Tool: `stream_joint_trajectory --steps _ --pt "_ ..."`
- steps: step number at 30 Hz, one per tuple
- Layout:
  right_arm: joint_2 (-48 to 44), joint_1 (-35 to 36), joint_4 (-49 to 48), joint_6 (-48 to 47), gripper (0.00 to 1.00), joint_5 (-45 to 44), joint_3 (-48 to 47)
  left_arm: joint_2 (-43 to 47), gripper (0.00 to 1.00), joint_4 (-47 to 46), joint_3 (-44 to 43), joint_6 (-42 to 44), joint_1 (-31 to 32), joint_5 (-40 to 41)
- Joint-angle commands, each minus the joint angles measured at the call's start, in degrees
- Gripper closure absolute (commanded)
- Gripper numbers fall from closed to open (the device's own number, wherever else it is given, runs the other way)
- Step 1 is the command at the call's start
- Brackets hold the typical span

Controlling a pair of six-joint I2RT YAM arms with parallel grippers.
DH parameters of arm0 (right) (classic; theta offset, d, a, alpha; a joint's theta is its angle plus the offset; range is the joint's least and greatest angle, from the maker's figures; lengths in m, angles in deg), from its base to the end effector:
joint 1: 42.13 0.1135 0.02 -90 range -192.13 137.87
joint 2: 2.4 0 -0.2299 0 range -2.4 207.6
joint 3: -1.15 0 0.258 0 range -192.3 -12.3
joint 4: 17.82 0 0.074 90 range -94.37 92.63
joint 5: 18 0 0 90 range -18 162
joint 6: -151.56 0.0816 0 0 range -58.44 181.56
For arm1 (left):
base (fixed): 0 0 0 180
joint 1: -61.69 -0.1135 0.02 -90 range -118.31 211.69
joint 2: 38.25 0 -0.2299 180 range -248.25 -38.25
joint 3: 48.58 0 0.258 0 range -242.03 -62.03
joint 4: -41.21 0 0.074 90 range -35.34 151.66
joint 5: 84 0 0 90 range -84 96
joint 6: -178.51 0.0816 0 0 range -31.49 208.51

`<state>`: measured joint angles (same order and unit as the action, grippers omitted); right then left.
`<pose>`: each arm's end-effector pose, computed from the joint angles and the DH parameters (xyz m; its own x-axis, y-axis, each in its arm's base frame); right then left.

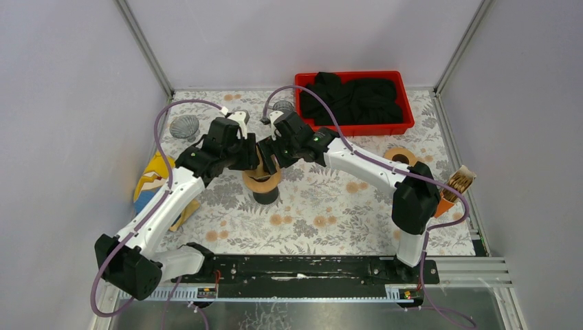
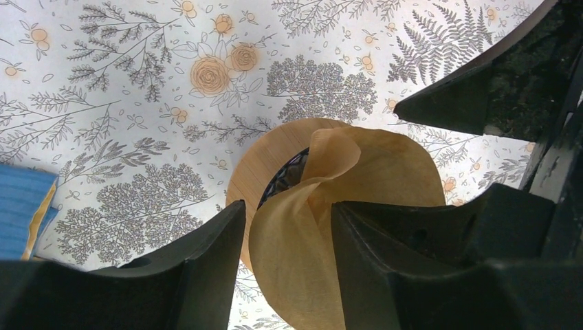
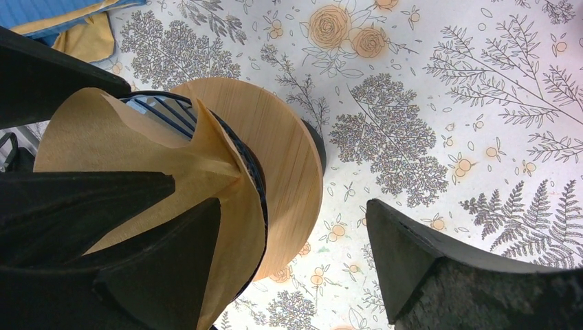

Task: Place the coffee filter in the dripper
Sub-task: Place the coffee filter in the coffee dripper.

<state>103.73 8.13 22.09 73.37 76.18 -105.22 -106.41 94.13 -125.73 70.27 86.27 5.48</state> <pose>0.2904 0.3587 0.2362 -0.5638 -0.3588 -0.7439 -0.7023 0.6823 0.2031 0.2737 -0.1260 0.2593 -0.7313 -0.0097 -0.6820 0.2032 0.9514 -0.2314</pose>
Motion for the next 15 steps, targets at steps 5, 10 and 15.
stream_joint_trajectory --steps 5,10,15 --pt "-0.16 0.22 -0.66 0.11 0.15 1.29 -2.61 -1.46 0.4 -3.04 -2.46 2.01 -0.7 -1.9" --pt "-0.09 0.24 -0.79 0.16 0.15 1.81 -2.83 -4.22 0.38 -2.27 -4.92 2.68 -0.9 -1.76" --pt "0.03 0.25 -0.88 0.35 0.15 2.25 -2.79 -5.4 0.38 -2.22 -5.53 2.99 -1.19 -1.61"
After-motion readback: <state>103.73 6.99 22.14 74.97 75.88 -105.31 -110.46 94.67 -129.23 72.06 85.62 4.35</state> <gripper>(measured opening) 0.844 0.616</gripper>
